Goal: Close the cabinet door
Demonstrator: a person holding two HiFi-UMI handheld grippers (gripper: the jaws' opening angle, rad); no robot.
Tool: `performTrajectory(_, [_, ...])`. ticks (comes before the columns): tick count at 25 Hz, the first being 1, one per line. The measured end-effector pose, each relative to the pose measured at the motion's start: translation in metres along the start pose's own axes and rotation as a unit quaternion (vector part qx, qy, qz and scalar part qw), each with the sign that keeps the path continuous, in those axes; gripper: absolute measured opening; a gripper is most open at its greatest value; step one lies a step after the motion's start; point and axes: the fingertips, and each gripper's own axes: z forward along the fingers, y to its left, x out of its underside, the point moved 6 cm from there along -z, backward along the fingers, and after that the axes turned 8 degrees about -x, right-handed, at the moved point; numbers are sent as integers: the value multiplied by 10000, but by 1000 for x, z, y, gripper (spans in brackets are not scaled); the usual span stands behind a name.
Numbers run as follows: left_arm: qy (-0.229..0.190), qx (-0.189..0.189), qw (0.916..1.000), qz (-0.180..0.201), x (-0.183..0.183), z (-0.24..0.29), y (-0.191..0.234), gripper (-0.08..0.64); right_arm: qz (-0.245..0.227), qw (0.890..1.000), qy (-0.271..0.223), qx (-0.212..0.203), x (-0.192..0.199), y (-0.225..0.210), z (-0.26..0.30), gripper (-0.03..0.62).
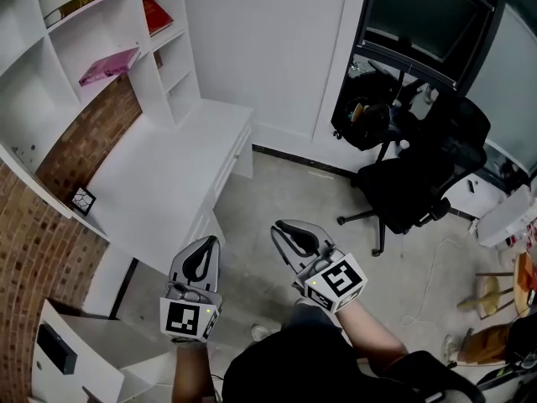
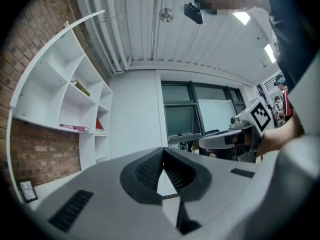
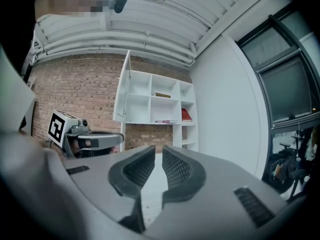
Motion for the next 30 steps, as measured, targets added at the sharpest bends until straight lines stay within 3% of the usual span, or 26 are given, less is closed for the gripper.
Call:
performTrajectory(8, [241,-389,9989,-88,14,21,38,9,32,9996,-66,-264,-1,-30,55,51])
performTrajectory(18, [407,-1565,9868,64,14,59,116,9,95,9900,-67,-1406,-10,-72,173,51])
performTrajectory(25, [506,-2650,9627,202,14,59,166,9,109,9726,-63,-2323,-24,-81,252,51])
performTrajectory(30, [564,-3484,9356,100,15,47,191,9,162,9521,-98,-3052,-28,-77,299,51])
